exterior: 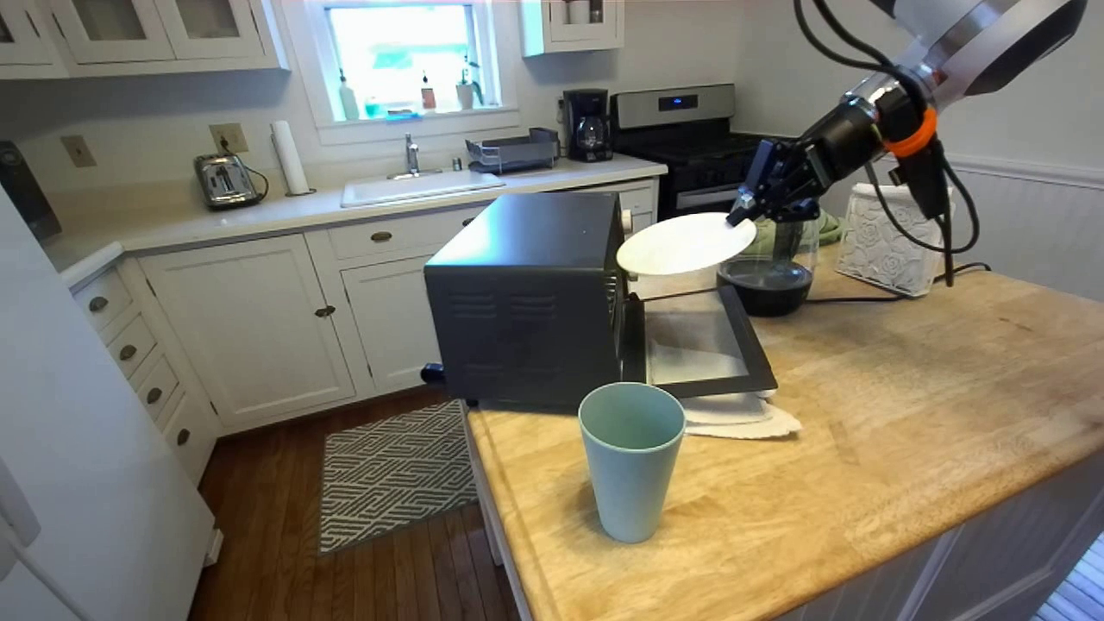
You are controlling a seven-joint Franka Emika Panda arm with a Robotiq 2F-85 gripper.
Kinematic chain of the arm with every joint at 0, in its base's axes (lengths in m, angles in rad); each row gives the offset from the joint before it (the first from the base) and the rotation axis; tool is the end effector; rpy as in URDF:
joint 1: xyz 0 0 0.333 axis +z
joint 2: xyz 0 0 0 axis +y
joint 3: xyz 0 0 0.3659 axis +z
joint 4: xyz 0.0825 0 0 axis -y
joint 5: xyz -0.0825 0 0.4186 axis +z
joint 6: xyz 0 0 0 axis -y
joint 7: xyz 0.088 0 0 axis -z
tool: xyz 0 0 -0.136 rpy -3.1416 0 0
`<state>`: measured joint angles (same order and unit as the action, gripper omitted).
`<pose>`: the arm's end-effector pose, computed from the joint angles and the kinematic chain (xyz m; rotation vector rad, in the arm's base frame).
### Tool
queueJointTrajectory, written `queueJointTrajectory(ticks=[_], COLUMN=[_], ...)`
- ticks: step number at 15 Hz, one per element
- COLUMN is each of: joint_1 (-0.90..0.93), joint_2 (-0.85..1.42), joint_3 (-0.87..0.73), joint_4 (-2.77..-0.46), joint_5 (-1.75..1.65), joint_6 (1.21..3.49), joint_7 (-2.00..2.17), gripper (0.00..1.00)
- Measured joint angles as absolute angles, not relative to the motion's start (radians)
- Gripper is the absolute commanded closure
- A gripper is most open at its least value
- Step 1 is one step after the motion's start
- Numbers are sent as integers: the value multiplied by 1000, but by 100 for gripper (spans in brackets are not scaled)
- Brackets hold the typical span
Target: Remove the plate from the microwave and put it on the table
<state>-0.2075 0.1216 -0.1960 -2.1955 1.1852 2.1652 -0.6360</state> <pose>0.5595 -0.1738 0.3438 -2.1930 0.6265 -0.4101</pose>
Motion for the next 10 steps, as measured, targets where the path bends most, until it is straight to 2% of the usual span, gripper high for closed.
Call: queueJointTrajectory(ticks=[10], joint_1=[-348], joint_2=[-230], joint_3=[-342], joint_4=[-2533], joint_5=[1135], joint_6=[2168], joint_7=[-609], gripper=[99])
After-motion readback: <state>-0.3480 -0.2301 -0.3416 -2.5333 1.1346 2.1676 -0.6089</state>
